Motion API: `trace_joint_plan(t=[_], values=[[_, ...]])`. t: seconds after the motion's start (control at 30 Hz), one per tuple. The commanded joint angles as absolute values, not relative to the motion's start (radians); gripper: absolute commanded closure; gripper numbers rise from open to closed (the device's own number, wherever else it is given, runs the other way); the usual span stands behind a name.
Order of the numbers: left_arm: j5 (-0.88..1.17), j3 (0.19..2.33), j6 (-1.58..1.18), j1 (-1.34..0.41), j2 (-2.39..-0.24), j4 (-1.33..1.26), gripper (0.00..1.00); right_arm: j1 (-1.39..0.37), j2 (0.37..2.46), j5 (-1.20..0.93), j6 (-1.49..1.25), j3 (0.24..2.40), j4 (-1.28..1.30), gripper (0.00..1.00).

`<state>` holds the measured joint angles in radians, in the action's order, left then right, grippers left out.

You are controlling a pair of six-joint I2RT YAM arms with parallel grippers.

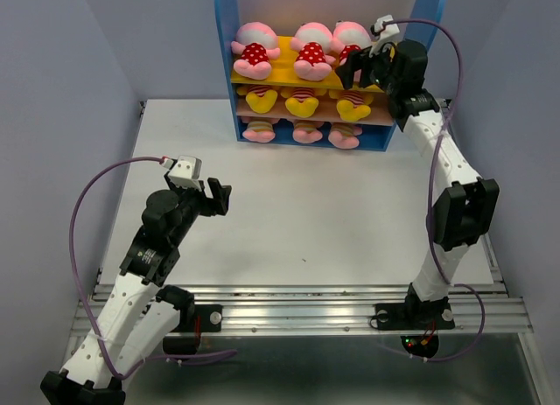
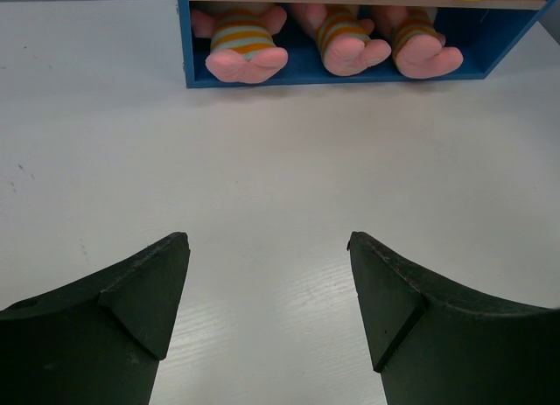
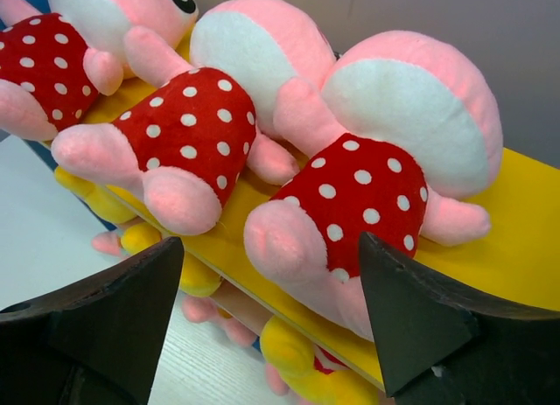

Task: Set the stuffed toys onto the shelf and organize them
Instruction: Adjust the position of the stuffed toy

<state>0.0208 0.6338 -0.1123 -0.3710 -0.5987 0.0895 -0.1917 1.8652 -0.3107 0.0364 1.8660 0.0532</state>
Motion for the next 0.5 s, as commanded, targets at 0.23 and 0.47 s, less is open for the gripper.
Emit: trace_joint_plan(t=[0.23,0.47], values=[[0.011,0.630,-0.109,-0.368,-0.581,0.057,0.15,-0.195,1.741,-0.336,0.018,1.901,0.011,0.04],[0.011,0.629,-0.110,-0.370,-0.572,0.057,0.15,-0.195,1.652,-0.311,0.035,1.882,0.054,0.00]])
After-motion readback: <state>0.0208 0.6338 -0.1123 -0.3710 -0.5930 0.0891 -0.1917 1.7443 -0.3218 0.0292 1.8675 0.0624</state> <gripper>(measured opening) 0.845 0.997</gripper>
